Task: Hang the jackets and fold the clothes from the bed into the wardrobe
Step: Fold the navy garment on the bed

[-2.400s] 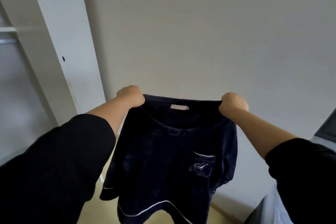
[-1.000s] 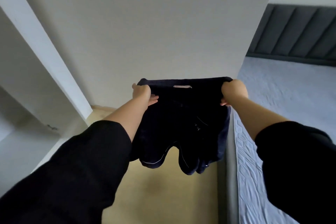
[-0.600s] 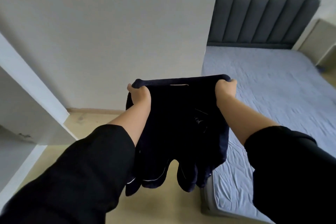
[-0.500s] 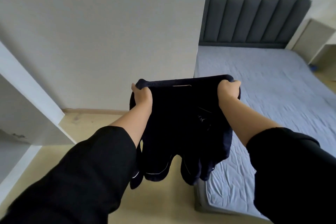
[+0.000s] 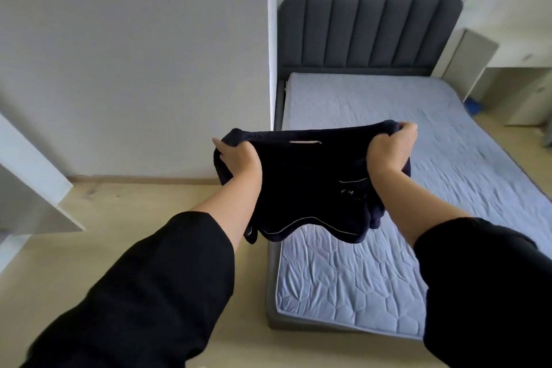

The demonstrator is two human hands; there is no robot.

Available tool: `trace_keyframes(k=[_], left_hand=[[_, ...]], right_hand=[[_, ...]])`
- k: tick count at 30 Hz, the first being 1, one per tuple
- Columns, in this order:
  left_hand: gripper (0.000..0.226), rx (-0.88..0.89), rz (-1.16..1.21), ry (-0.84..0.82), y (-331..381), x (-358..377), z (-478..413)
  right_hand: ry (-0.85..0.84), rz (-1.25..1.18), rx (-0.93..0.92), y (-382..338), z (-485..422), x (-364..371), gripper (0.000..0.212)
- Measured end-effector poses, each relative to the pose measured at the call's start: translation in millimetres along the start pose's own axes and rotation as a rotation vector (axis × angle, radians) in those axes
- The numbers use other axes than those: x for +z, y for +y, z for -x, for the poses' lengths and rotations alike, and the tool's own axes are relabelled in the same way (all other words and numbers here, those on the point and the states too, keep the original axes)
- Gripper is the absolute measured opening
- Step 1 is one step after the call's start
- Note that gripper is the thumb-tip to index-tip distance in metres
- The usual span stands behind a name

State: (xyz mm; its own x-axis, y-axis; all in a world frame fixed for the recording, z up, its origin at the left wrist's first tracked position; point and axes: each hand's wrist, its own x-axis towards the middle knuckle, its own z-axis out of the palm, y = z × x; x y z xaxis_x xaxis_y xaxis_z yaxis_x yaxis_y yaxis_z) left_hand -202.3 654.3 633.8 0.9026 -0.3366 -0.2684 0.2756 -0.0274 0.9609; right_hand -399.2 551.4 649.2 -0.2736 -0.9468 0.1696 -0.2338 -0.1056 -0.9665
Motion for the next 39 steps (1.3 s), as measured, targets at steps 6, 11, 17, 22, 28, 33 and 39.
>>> trace_keyframes(k=[6, 11, 17, 22, 28, 33, 39], left_hand=[[0.07, -0.015, 0.037, 0.057, 3, 62, 48], [0.072, 0.007, -0.047, 0.039, -25, 108, 41], [0.049, -0.338, -0.409, -0.059, -94, 159, -23], [0.036, -0.605, -0.574, -0.188, -146, 188, -58], [0.037, -0.689, -0.325, -0.148, -181, 242, -77], [0.038, -0.515, -0.248, -0.218, -189, 296, -116], [0.076, -0.421, -0.096, -0.32, -191, 345, -125]], right_hand=[[0.125, -0.058, -0.007, -2, -44, -48, 0.018], [0.21, 0.077, -0.069, 24, -91, -53, 0.017], [-0.137, 0.649, 0.035, 113, -141, -29, 0.028], [-0.345, 0.804, 0.412, 178, -176, -12, 0.03], [-0.259, 0.448, 0.815, 230, -223, 26, 0.035], [-0.27, 0.249, 0.795, 258, -289, 74, 0.034], [-0.521, -0.072, 0.741, 270, -329, 116, 0.073]])
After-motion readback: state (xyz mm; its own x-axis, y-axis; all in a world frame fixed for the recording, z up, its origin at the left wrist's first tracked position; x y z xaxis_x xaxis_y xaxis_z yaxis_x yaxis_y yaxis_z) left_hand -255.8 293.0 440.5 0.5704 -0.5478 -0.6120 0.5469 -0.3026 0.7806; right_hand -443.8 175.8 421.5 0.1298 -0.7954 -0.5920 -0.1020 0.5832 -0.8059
